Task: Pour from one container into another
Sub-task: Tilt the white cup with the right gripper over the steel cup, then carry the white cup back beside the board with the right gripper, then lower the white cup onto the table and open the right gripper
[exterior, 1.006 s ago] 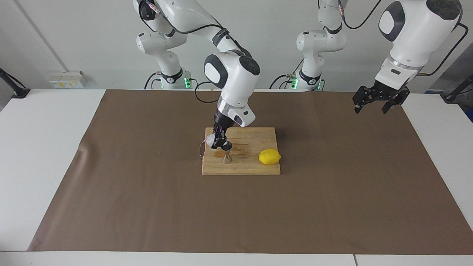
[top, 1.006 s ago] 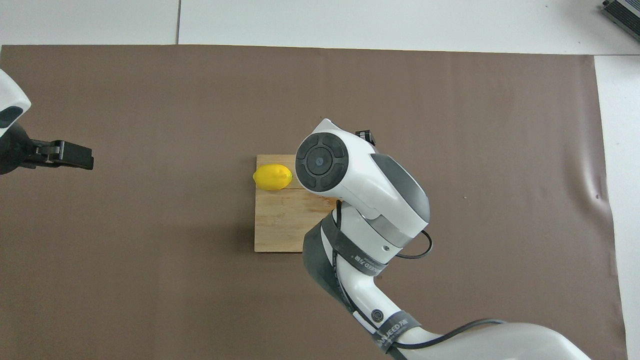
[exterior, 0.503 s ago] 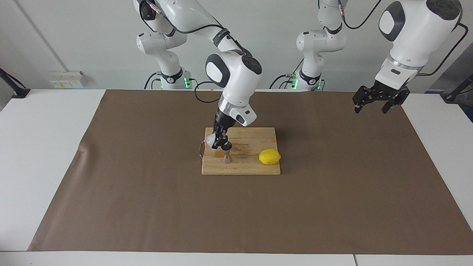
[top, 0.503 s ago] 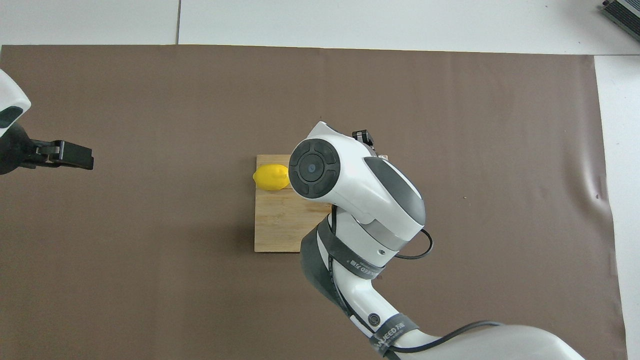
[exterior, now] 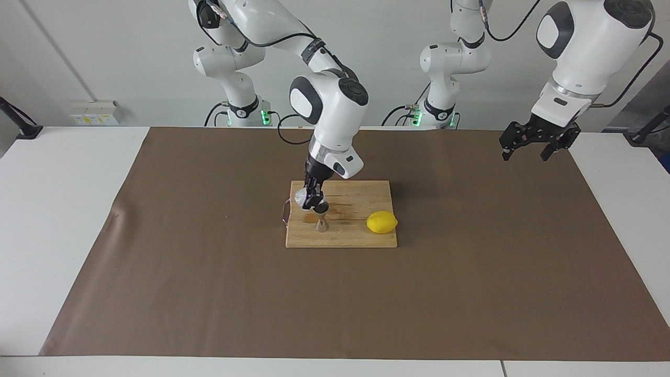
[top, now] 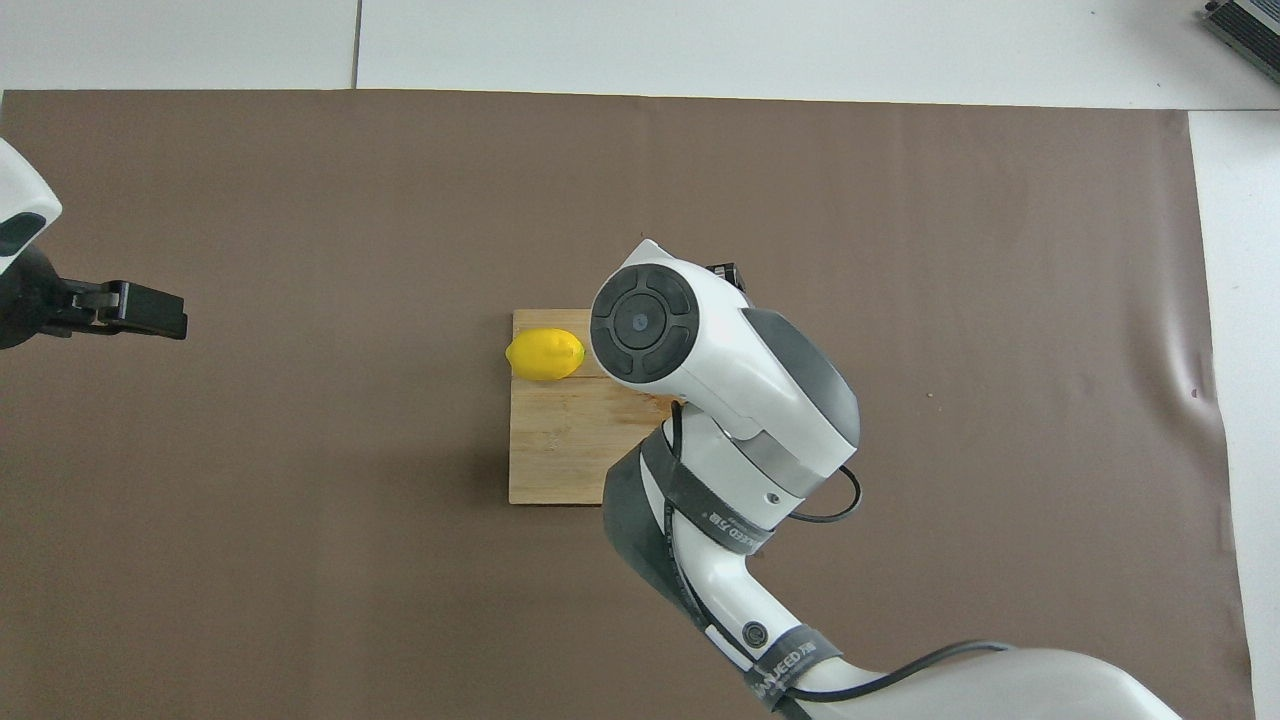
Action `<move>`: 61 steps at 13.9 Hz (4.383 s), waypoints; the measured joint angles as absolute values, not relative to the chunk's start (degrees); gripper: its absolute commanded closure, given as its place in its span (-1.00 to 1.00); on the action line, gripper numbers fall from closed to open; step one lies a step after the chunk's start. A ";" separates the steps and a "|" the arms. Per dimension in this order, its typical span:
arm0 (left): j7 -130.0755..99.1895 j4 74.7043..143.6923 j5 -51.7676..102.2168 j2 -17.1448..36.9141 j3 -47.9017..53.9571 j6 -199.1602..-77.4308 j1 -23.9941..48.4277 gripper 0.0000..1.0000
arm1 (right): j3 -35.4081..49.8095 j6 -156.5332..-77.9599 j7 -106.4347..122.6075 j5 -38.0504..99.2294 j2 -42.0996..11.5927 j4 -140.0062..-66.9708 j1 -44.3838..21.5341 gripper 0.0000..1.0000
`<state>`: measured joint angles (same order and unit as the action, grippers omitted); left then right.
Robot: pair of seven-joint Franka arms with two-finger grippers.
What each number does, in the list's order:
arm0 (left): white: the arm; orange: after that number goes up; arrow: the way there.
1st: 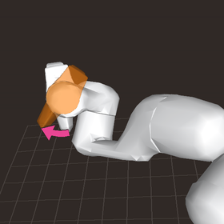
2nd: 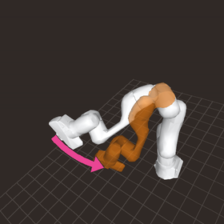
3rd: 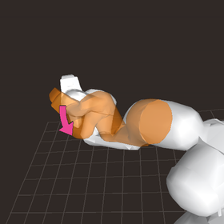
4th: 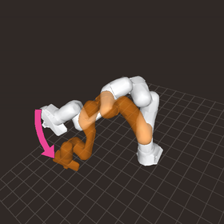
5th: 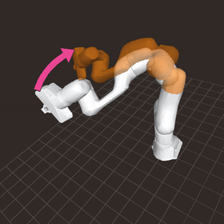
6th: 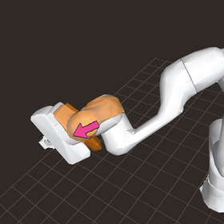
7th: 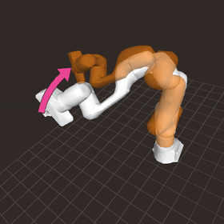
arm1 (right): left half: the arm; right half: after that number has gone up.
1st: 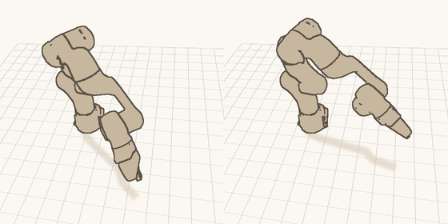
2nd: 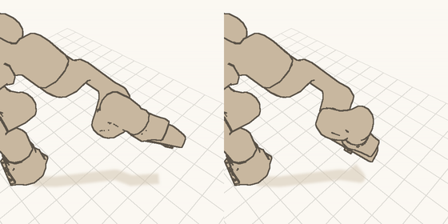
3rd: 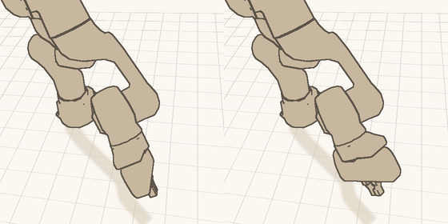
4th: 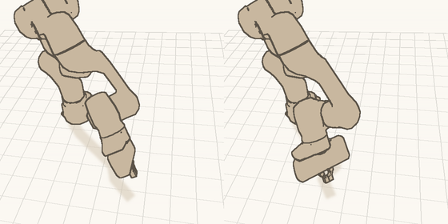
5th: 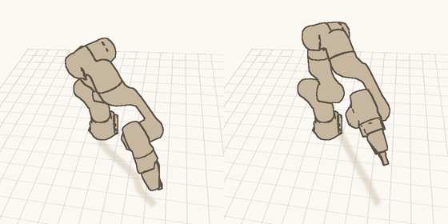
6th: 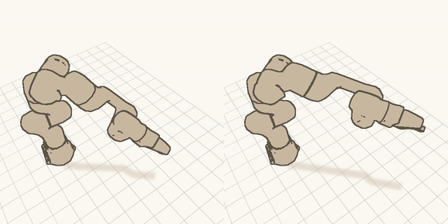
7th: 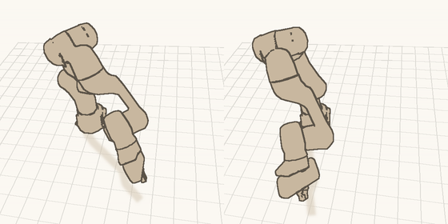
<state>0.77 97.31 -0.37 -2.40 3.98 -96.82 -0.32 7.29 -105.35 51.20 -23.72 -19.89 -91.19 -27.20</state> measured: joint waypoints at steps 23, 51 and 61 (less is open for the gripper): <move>0.77 97.31 -0.37 -2.40 3.98 -96.82 -0.32 -1.00 | 7.48 -106.71 55.43 -13.95 -18.76 -90.49 -22.49 1.00; 0.77 97.31 -0.37 -2.40 3.98 -96.82 -0.32 -1.00 | 7.49 -129.11 102.40 19.51 -10.11 -124.14 6.04 1.00; 0.77 97.31 -0.37 -2.40 3.98 -96.82 -0.32 -1.00 | 7.48 -129.55 108.05 19.53 -8.85 -127.31 9.75 -1.00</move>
<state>0.77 97.31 -0.37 -2.40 3.98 -96.82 -0.32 7.48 -129.55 108.05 19.53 -8.85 -127.31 9.75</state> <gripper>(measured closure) 0.000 0.493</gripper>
